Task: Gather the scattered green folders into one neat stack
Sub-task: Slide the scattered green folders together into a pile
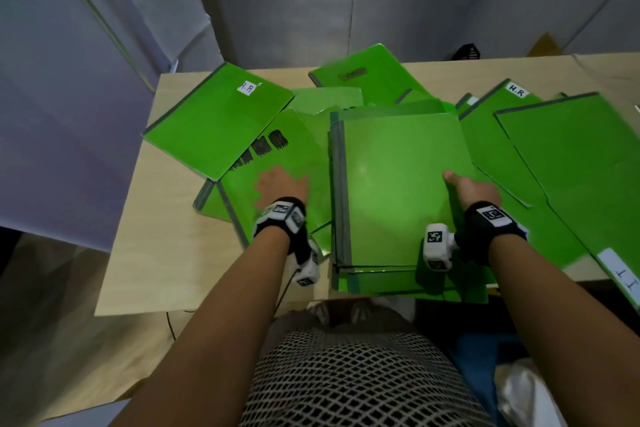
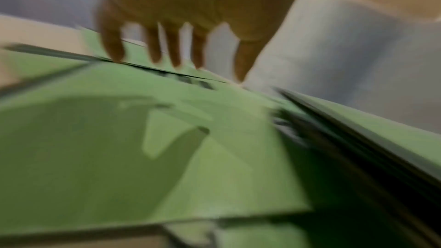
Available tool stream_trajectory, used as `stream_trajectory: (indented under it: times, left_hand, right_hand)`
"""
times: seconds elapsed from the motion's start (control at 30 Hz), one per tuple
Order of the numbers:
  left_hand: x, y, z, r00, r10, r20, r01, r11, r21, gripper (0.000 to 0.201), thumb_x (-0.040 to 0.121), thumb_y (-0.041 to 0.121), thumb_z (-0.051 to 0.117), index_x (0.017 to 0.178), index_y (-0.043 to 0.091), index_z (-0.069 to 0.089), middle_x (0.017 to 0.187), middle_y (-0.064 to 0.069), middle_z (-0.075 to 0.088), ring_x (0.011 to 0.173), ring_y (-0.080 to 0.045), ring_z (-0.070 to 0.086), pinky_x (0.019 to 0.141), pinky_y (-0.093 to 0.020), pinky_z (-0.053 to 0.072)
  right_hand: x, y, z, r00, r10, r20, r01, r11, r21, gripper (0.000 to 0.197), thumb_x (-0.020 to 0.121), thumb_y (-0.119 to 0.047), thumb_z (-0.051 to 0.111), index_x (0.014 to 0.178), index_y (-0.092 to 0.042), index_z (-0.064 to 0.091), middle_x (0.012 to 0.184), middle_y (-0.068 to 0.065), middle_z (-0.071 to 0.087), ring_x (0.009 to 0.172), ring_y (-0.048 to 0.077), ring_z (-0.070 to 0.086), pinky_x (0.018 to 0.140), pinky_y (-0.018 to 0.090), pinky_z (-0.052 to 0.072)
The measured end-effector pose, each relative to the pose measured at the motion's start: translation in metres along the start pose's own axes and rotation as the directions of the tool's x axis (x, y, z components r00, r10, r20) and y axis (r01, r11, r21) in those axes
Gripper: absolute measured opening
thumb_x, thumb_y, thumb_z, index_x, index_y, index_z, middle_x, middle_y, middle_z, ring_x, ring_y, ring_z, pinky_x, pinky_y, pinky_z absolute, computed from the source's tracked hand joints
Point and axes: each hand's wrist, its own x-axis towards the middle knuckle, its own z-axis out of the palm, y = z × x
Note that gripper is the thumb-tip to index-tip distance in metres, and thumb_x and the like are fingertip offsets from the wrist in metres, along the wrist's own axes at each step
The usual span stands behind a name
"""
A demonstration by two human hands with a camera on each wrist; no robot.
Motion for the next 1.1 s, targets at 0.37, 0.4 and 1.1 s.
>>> stream_trajectory:
  times: [0.37, 0.4, 1.1]
  left_hand:
    - [0.005, -0.068, -0.025, 0.944, -0.222, 0.246, 0.092, 0.889, 0.449, 0.079, 0.089, 0.024, 0.064, 0.154, 0.026, 0.019, 0.159, -0.021, 0.018, 0.139, -0.045, 0.032, 0.106, -0.062, 0.035]
    - [0.001, -0.064, -0.027, 0.939, -0.209, 0.273, 0.073, 0.897, 0.437, 0.075, 0.093, 0.025, 0.061, 0.155, 0.021, 0.019, 0.158, -0.02, 0.019, 0.139, -0.043, 0.033, 0.108, -0.058, 0.034]
    - [-0.043, 0.002, -0.013, 0.948, -0.078, 0.31, 0.083, 0.997, -0.004, 0.093, 0.074, 0.022, 0.083, 0.14, -0.003, 0.021, 0.133, -0.02, 0.048, 0.121, -0.037, 0.051, 0.096, -0.042, 0.048]
  right_hand:
    - [0.007, 0.002, -0.024, 0.998, -0.02, -0.055, 0.02, 1.0, -0.005, 0.052, 0.075, -0.057, 0.064, 0.079, -0.008, 0.049, 0.092, 0.008, 0.058, 0.091, 0.033, 0.058, 0.094, 0.045, 0.048]
    - [0.006, 0.001, -0.025, 0.999, -0.02, -0.045, 0.02, 1.0, -0.002, 0.052, 0.075, -0.057, 0.064, 0.079, -0.008, 0.049, 0.092, 0.008, 0.059, 0.092, 0.033, 0.059, 0.094, 0.047, 0.048]
    - [0.014, -0.04, -0.042, 0.996, -0.084, -0.029, 0.083, 0.996, -0.013, 0.07, 0.075, -0.055, 0.066, 0.119, -0.003, 0.055, 0.106, 0.014, 0.056, 0.092, 0.034, 0.054, 0.09, 0.041, 0.045]
